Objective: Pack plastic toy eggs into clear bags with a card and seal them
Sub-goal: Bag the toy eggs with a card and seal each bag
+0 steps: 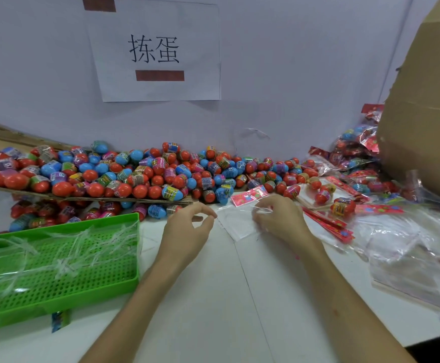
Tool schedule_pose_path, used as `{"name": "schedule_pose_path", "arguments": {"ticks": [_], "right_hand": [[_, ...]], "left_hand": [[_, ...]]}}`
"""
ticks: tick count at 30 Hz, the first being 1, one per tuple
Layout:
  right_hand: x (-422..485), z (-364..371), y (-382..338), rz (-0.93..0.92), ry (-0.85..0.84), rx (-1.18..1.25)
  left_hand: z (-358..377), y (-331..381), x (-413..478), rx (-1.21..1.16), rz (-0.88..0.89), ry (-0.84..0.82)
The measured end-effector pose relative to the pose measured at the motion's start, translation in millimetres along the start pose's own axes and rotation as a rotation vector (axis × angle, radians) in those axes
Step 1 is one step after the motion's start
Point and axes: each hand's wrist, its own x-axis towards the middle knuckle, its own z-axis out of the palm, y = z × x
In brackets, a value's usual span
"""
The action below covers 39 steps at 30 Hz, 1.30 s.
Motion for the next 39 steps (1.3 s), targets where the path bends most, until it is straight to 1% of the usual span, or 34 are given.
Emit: {"name": "schedule_pose_path", "arguments": {"ticks": [3,5,8,10,12,14,17,19,21,23,27,29,32,33,35,39], "right_hand": [[-1,3,-4,-0.006,0.025,0.088],[0,3,-8,-0.015,0.059,0.155],[-1,8,-15,-0.106,0.101,0.273],[-4,12,-22,-0.196,0.114,0.295],[-8,17,-30,-0.311,0.081,0.306],[-14,22,-37,-0.447,0.023,0.319],[-19,30,-45,-0.561,-0.064,0.308],[-22,31,-46,-0.600,-0.112,0.278],[-23,28,-46,-0.627,-0.161,0.316],[-24,24,-48,-0.613,-0.152,0.418],[-19,21,-53,-0.423,0.004,0.508],[-15,19,-53,-0.272,-0.022,0.615],[-10,14,-48,-0.099,-0.138,0.779],[-9,14,-48,-0.075,-0.156,0.795],[-8,13,-48,-0.051,-0.138,0.794],[-7,10,-50,-0.093,0.004,0.814]], "left_hand": [[2,-1,0,0.049,-0.012,-0.039],[3,-1,0,0.039,-0.006,-0.057],[3,-1,1,-0.072,-0.023,-0.081],[3,1,1,-0.215,-0.094,-0.112],[2,6,0,-0.362,-0.204,-0.158],[2,7,-1,-0.439,-0.268,-0.175],[1,8,-1,-0.490,-0.293,-0.146],[0,7,-1,-0.544,-0.296,-0.128],[-2,7,-1,-0.616,-0.283,-0.124],[-3,8,-1,-0.656,-0.275,-0.089],[-6,9,-1,-0.645,-0.252,-0.019],[-8,9,0,-0.645,-0.228,0.012],[-10,9,-1,-0.619,-0.211,0.032],[-10,9,-1,-0.598,-0.207,0.023],[-11,8,-1,-0.547,-0.209,-0.015],[-10,10,-2,-0.481,-0.223,-0.120]]}}
